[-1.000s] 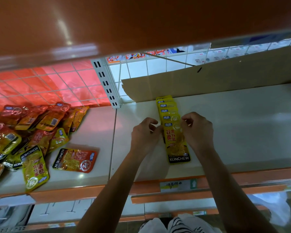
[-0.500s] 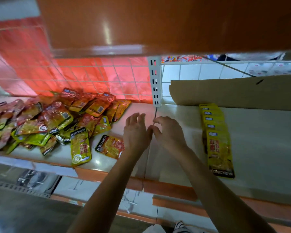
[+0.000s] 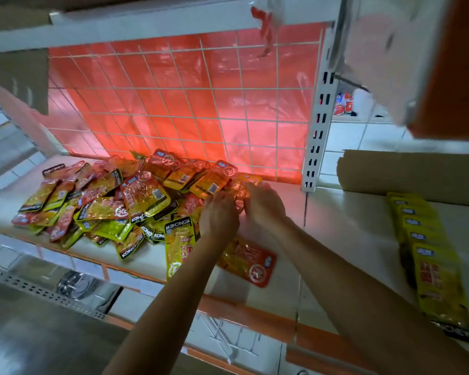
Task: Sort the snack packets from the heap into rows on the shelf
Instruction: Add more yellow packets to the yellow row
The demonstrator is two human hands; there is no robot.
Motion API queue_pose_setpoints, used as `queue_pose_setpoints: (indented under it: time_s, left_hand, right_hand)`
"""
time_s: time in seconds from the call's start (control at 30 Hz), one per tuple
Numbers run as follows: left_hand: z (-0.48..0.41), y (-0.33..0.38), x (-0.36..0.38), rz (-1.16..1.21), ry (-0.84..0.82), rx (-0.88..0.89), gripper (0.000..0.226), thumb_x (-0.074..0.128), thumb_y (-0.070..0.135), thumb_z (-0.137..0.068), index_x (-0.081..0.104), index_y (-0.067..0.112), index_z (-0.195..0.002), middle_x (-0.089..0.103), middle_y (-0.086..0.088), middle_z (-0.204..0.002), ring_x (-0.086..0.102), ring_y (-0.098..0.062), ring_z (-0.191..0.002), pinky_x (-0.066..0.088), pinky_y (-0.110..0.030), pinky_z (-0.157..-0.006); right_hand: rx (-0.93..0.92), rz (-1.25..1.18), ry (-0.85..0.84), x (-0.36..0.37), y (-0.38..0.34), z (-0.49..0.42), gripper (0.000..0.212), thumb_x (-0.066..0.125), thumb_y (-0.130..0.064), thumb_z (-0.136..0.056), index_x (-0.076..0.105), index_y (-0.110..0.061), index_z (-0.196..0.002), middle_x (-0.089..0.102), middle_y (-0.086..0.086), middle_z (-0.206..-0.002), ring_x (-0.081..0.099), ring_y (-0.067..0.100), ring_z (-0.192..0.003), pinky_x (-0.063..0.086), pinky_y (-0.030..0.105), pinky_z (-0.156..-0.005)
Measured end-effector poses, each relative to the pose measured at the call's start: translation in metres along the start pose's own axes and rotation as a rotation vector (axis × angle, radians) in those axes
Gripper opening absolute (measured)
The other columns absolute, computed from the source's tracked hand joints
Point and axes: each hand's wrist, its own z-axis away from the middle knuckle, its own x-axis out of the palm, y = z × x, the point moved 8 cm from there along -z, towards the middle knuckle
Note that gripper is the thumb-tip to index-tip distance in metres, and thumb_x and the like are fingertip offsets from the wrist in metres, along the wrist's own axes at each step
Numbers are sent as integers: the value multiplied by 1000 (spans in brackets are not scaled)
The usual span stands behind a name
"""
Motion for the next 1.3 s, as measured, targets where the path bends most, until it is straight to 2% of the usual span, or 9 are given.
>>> queue_pose_setpoints:
  time_s: [0.1, 0.2, 0.37, 0.57, 0.7, 0.87, 1.03, 1.17, 1.3]
  left_hand:
    - [-15, 2, 5, 6, -66, 62, 33, 49, 8, -91, 54, 13, -122, 60, -5, -125, 51, -24, -121, 31, -32, -105]
    - [-22, 1, 12, -60, -95, 27, 29, 51, 13, -94, 52, 15, -123, 57, -4, -126, 45, -26, -124, 41, -33, -99]
    - [-18, 0, 18, -150, -96, -101, 33, 39, 15, -100, 53, 8, -129, 38, -15, -141, 30, -34, -136, 44, -37, -98]
    - [-12, 11, 15, -206, -4, 5, 34, 35, 13, -99, 57, 9, -124, 49, -9, -137, 33, -33, -132, 42, -38, -97]
    - [-2, 25, 13, -151, 66, 127, 30, 32, 16, -99, 55, 11, -117, 59, -9, -119, 44, -30, -119, 40, -37, -91]
    - [6, 45, 2, 19, 161, 185, 23, 29, 18, -102, 50, 12, -111, 62, -5, -107, 62, -23, -97, 46, -32, -69]
    - [6, 33, -12, 550, 183, -73, 25, 39, 17, -101, 57, 1, -96, 65, -21, -90, 62, -38, -81, 33, -32, -58]
    - [13, 25, 7, 1101, 6, -280, 18, 55, 25, -96, 57, 11, -86, 66, -10, -82, 64, -17, -66, 52, -28, -51]
    - [25, 20, 18, 1250, -81, -342, 13, 72, 17, -84, 59, 19, -82, 67, -3, -76, 66, -8, -57, 55, -28, -53]
  right_hand:
    - [77, 33, -34, 11, -1, -12, 39, 29, -41, -100, 50, -27, -130, 47, 9, -133, 46, 31, -120, 41, 37, -93]
    - [104, 43, 11, 11, 2, -11, 37, 32, -32, -99, 56, -17, -123, 53, 12, -126, 50, 31, -114, 44, 37, -87]
    - [77, 147, 67, 1, 4, -3, 33, 39, -35, -100, 63, -22, -119, 52, 14, -122, 45, 34, -116, 46, 39, -86]
    - [89, 185, 93, -9, 20, 7, 34, 43, -36, -98, 62, -19, -120, 48, 16, -120, 44, 35, -112, 43, 39, -86]
    - [80, 249, 135, -19, 36, 17, 35, 44, -39, -97, 63, -18, -117, 49, 16, -120, 45, 35, -109, 40, 38, -88]
    - [86, 278, 256, -34, 56, 38, 36, 39, -43, -97, 66, -23, -111, 59, 9, -108, 53, 30, -101, 43, 36, -77]
    - [189, 269, 276, -34, 65, 52, 49, 52, -55, -84, 57, -13, -108, 59, 7, -111, 54, 28, -105, 41, 37, -80]
    - [219, 202, 262, -32, 66, 56, 50, 58, -43, -80, 48, -11, -118, 55, 8, -119, 50, 28, -111, 40, 37, -84]
    - [203, 178, 134, -35, 69, 56, 45, 60, -40, -82, 54, -29, -125, 47, 11, -126, 44, 32, -117, 40, 40, -92]
